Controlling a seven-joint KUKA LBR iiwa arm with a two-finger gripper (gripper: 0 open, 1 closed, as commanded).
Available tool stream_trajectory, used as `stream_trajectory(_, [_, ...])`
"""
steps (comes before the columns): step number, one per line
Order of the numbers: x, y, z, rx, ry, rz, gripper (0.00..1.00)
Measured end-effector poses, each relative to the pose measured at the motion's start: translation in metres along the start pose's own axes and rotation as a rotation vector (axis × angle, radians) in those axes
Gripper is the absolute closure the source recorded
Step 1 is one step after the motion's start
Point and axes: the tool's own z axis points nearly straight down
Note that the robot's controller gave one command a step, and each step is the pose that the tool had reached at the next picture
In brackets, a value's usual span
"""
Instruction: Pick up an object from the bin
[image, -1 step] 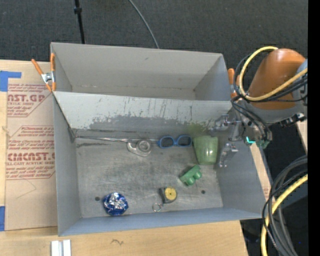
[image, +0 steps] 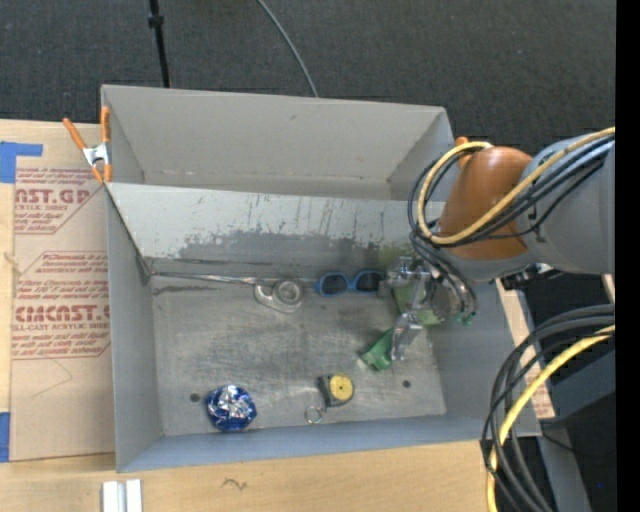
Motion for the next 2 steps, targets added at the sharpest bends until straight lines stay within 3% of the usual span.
stream_trajectory(1, [0.0035, -0.0006, 0.0016, 0.001, 0.019, -0.003, 1.00])
stream_trajectory(2, [0.0004, 0.0007, 0.0034, 0.000, -0.003, -0.001, 0.00])
